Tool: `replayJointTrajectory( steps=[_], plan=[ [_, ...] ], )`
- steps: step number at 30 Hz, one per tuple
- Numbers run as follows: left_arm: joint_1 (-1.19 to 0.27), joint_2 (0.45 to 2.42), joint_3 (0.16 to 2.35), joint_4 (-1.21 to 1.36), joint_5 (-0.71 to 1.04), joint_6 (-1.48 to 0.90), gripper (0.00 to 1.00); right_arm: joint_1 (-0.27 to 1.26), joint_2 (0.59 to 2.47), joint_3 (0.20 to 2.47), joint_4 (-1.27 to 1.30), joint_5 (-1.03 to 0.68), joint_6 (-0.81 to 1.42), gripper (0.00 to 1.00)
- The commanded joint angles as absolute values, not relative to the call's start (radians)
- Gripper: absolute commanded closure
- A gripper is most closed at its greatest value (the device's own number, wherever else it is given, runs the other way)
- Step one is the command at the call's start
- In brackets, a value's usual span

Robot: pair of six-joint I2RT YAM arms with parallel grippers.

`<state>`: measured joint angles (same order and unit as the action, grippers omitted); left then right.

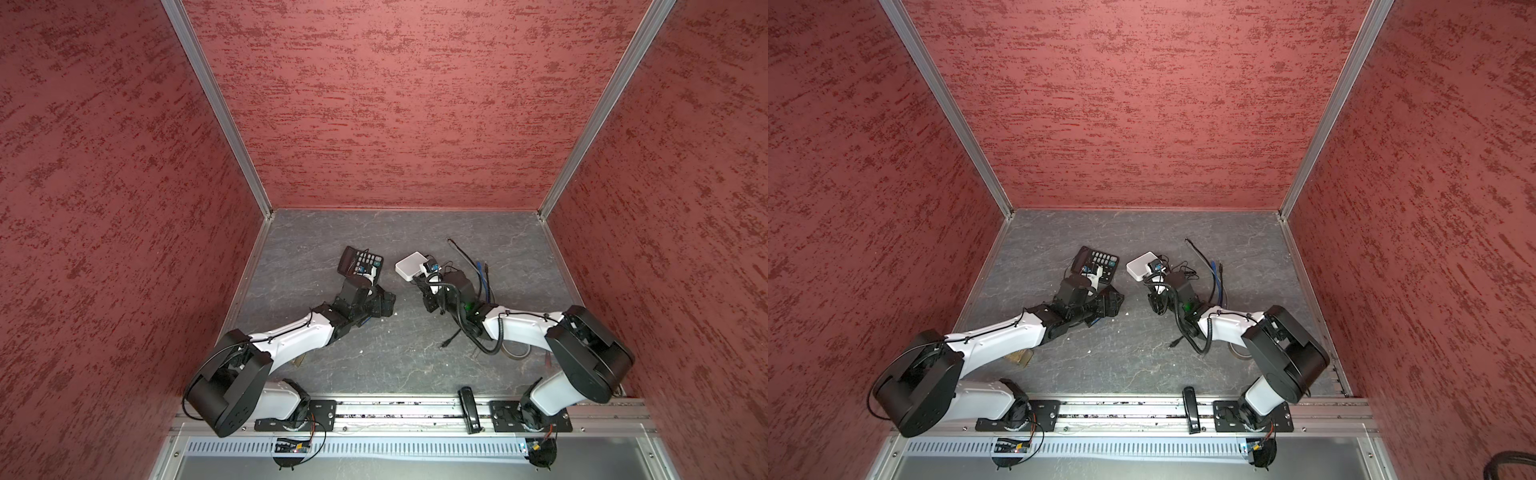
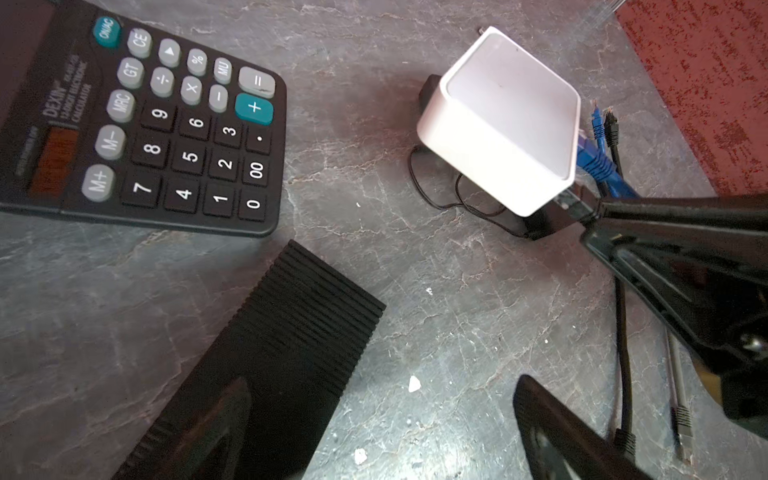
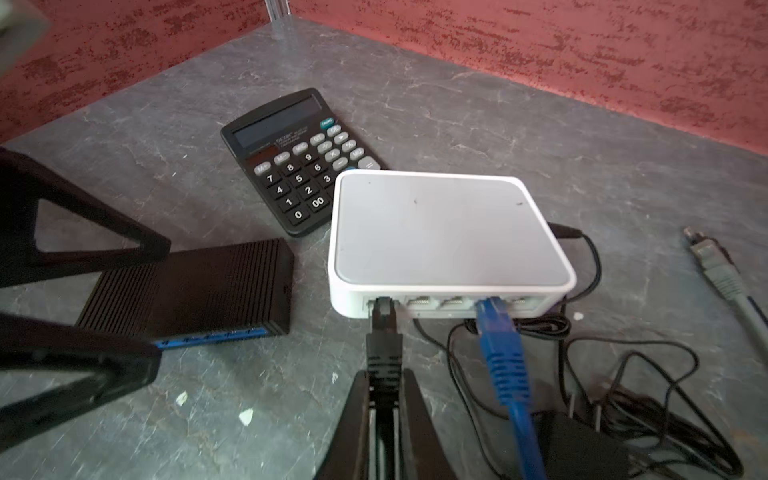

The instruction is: Insert the plug into the switch port

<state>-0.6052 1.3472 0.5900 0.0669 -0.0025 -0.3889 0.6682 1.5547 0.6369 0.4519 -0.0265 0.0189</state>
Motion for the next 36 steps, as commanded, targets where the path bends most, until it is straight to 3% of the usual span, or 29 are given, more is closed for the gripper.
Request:
replayJointTrajectory(
  steps=[1, 13, 31, 36],
  plan=[
    [-0.6, 1.335, 0.577, 0.073, -0.011, -0.391, 0.0, 0.663, 1.519, 0.59, 0.45, -0.11, 0.016, 1.0],
    [-0.595, 1.353, 0.577, 0.085, -0.015, -0.389, 0.0, 0.704, 1.551, 0.493, 0.4, -0.153, 0.107, 1.0],
    [-0.592, 1.346, 0.559, 0.083, -0.02, -0.383, 0.0, 0.649, 1.649, 0.433, 0.4, 0.106, 0.35, 1.0],
    [-0.591, 1.343, 0.552, 0.09, -0.019, -0.385, 0.0, 0.611, 1.644, 0.438, 0.407, 0.095, 0.366, 1.0]
  ],
)
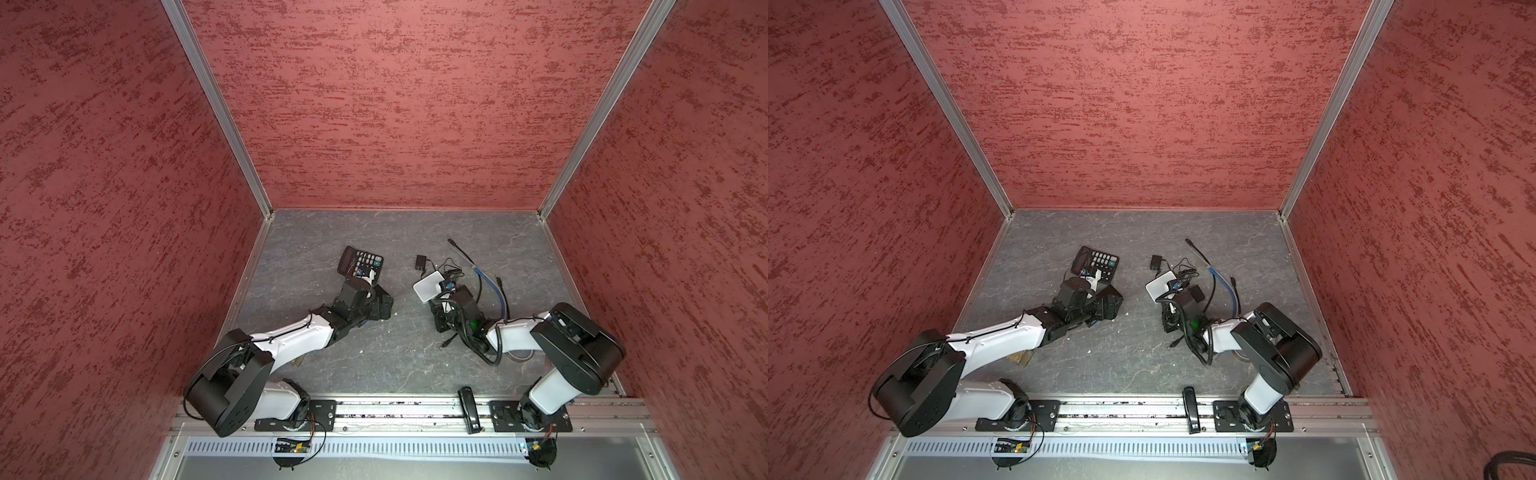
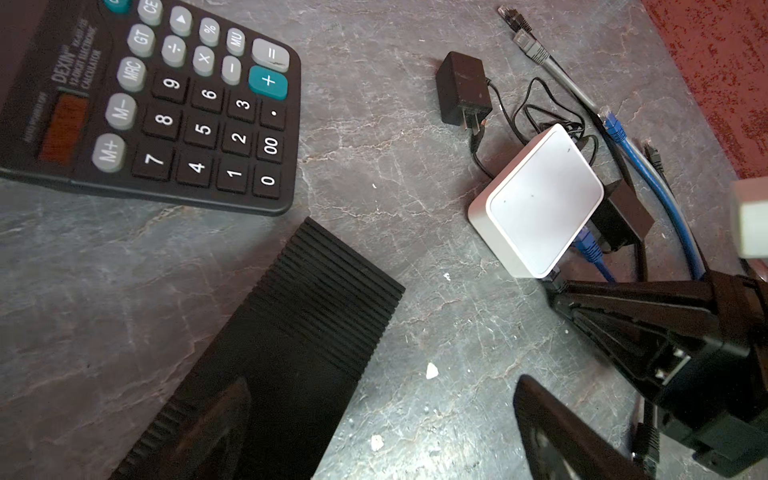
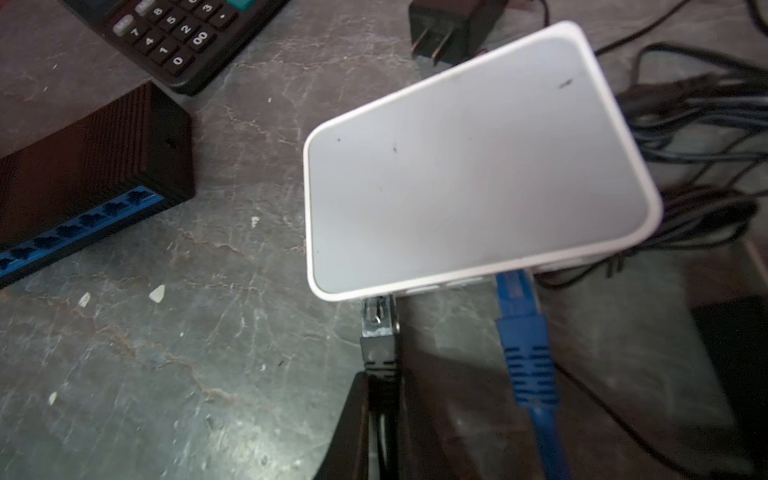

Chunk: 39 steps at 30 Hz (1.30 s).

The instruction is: Insert the plug into the switch port

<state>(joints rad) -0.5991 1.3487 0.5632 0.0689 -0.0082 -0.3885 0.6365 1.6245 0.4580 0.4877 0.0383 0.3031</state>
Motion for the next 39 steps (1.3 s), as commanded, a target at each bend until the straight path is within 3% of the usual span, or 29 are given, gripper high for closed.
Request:
replayJointTrajectory(
  steps=[1, 14, 25, 35, 39],
  plan=[
    [-0.591, 1.344, 0.55, 0.09, -0.019, -0.386, 0.0, 0.604, 1.645, 0.442, 0.409, 0.084, 0.356, 1.0],
    [-0.589, 1.337, 0.536, 0.103, -0.017, -0.39, 0.0, 0.55, 1.622, 0.488, 0.312, 0.117, 0.402, 1.0],
    [-0.584, 1.335, 0.53, 0.116, -0.013, -0.39, 0.0, 0.544, 1.507, 0.475, 0.263, -0.012, 0.386, 0.68],
    [-0.585, 1.34, 0.535, 0.118, -0.012, -0.39, 0.0, 0.551, 1.355, 0.569, 0.144, -0.155, 0.334, 0.64],
    [-0.584, 1.342, 0.537, 0.133, -0.006, -0.392, 0.0, 0.552, 1.346, 0.656, 0.095, -0.088, 0.278, 0.65]
  ],
)
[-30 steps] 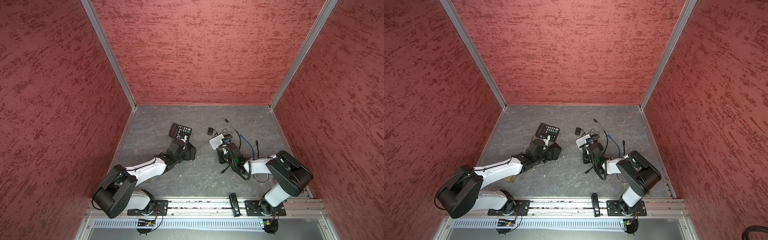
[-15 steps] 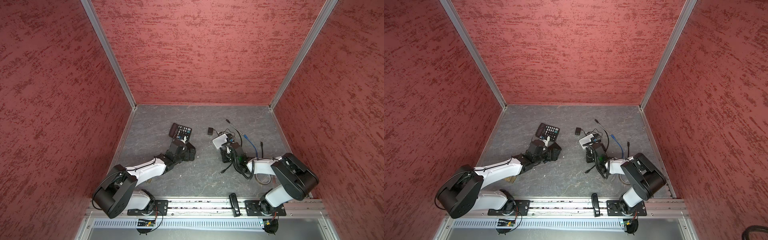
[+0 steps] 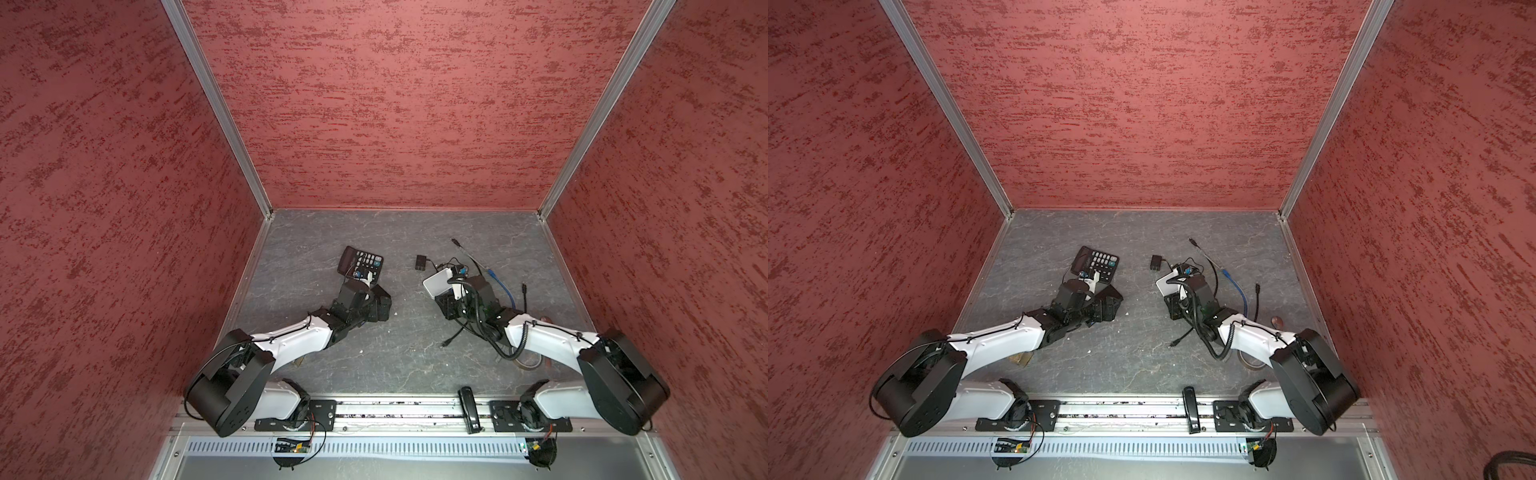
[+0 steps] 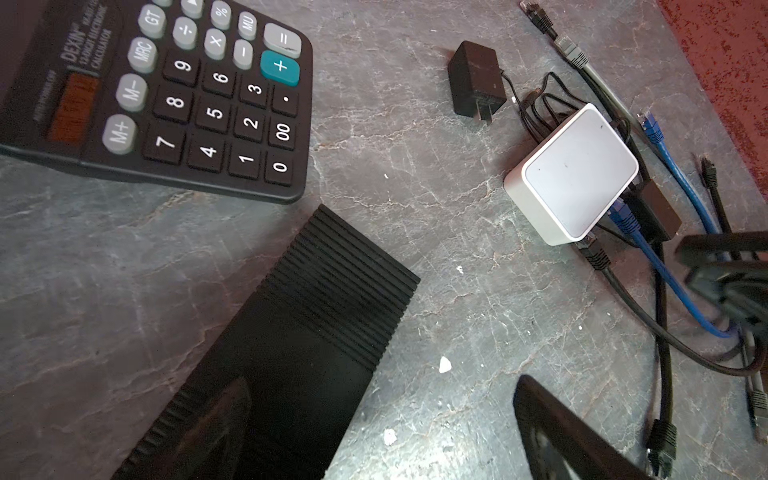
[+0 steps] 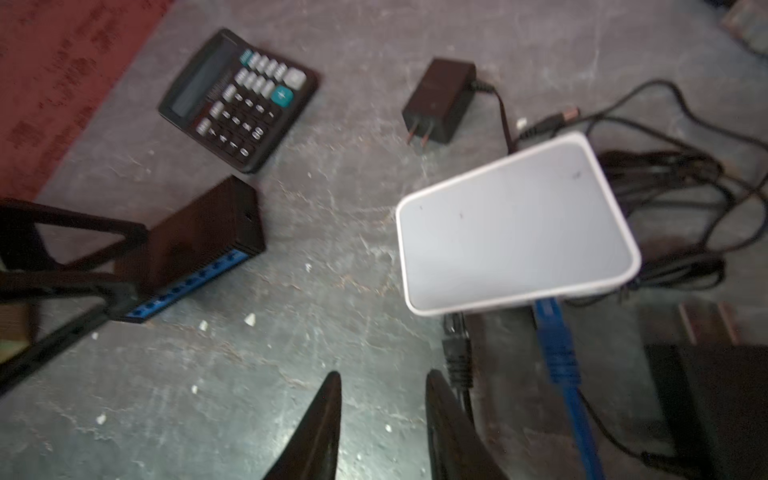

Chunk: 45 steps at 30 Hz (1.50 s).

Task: Insert the plug into the switch port
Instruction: 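Open the right gripper and lift it away from the router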

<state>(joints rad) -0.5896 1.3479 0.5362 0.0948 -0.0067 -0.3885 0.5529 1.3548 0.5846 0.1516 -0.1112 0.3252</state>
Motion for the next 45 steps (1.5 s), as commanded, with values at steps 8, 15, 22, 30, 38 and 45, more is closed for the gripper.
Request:
replayJointTrajectory(
  steps=[8, 15, 22, 30, 38, 45],
  plan=[
    [-0.584, 1.355, 0.557, 0.127, 0.007, -0.388, 0.0, 0.486, 1.609, 0.907, -0.004, -0.046, 0.154, 0.64],
    [-0.584, 1.345, 0.555, 0.115, 0.005, -0.38, 0.0, 0.435, 1.831, 1.068, -0.032, -0.083, 0.099, 0.65],
    [-0.585, 1.354, 0.558, 0.113, 0.004, -0.373, 0.0, 0.411, 1.947, 1.159, -0.022, -0.051, 0.053, 0.66],
    [-0.585, 1.368, 0.562, 0.121, 0.006, -0.371, 0.0, 0.388, 2.042, 1.256, -0.046, -0.051, 0.029, 0.73],
    [-0.584, 1.368, 0.56, 0.119, 0.005, -0.374, 0.0, 0.386, 2.096, 1.302, -0.063, -0.052, 0.003, 0.85],
    [-0.584, 1.373, 0.564, 0.132, 0.012, -0.373, 0.0, 0.386, 2.069, 1.29, 0.014, -0.132, 0.0, 1.0]
  ],
)
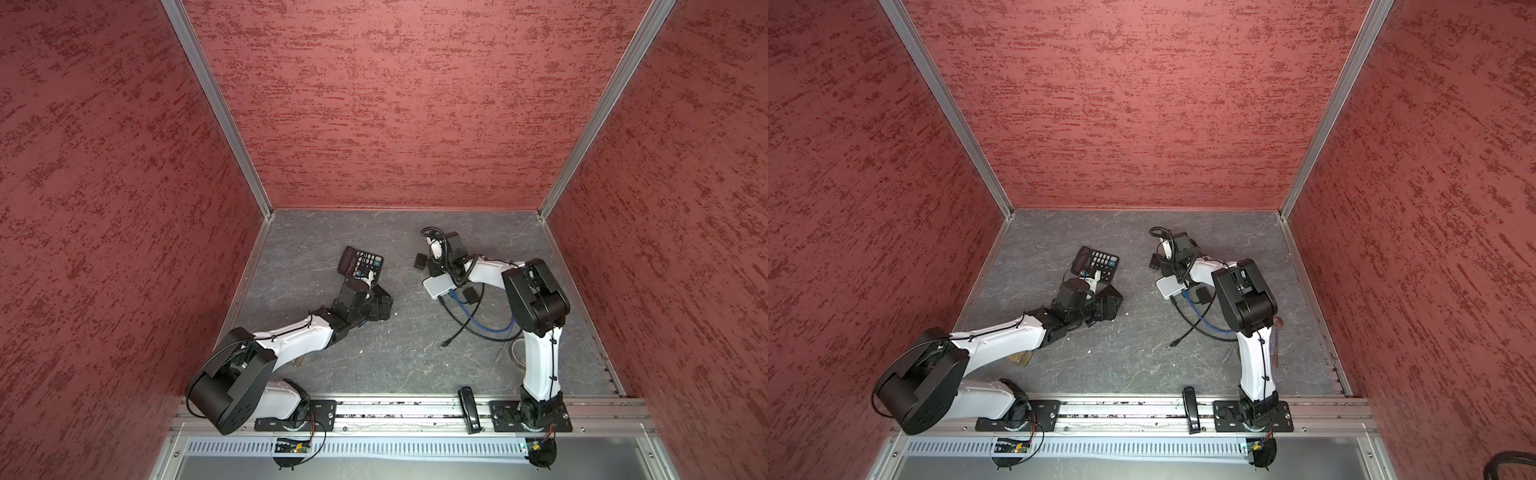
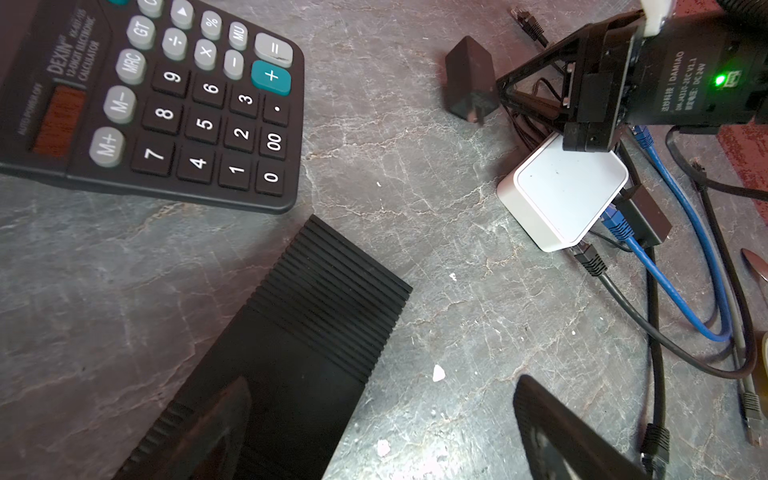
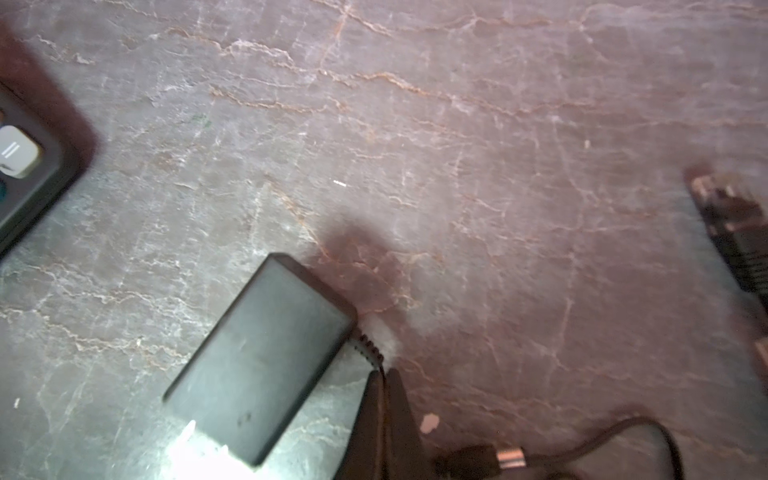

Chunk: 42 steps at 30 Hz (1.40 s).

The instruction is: Insert the plug into the switch port

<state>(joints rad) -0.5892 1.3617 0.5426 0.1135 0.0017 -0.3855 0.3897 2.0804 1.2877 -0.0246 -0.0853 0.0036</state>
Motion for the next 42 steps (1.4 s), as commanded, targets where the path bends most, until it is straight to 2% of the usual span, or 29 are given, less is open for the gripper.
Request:
replayJointTrajectory(
  steps=[1, 8, 26, 30, 35, 42],
  plan=[
    [-0.584, 1.374, 0.566, 0.135, 0.014, -0.373, 0.0, 0.387, 2.056, 1.286, 0.034, -0.144, 0.002, 1.0],
    [-0.586, 1.391, 0.584, 0.161, 0.02, -0.376, 0.0, 0.404, 1.978, 1.328, 0.067, -0.231, 0.0, 1.0],
    [-0.621, 1.509, 0.712, 0.242, 0.044, -0.355, 0.0, 0.425, 1.815, 1.339, 0.075, -0.315, -0.014, 1.0],
    [-0.677, 1.562, 0.719, 0.374, -0.006, -0.316, 0.0, 0.434, 1.796, 1.331, 0.075, -0.346, 0.015, 1.0],
    [-0.745, 1.638, 0.691, 0.68, -0.055, -0.267, 0.0, 0.44, 1.76, 1.31, 0.102, -0.394, 0.079, 1.0],
    [-0.762, 1.677, 0.722, 0.726, -0.068, -0.287, 0.0, 0.44, 1.827, 1.319, 0.045, -0.341, 0.083, 1.0]
  ],
)
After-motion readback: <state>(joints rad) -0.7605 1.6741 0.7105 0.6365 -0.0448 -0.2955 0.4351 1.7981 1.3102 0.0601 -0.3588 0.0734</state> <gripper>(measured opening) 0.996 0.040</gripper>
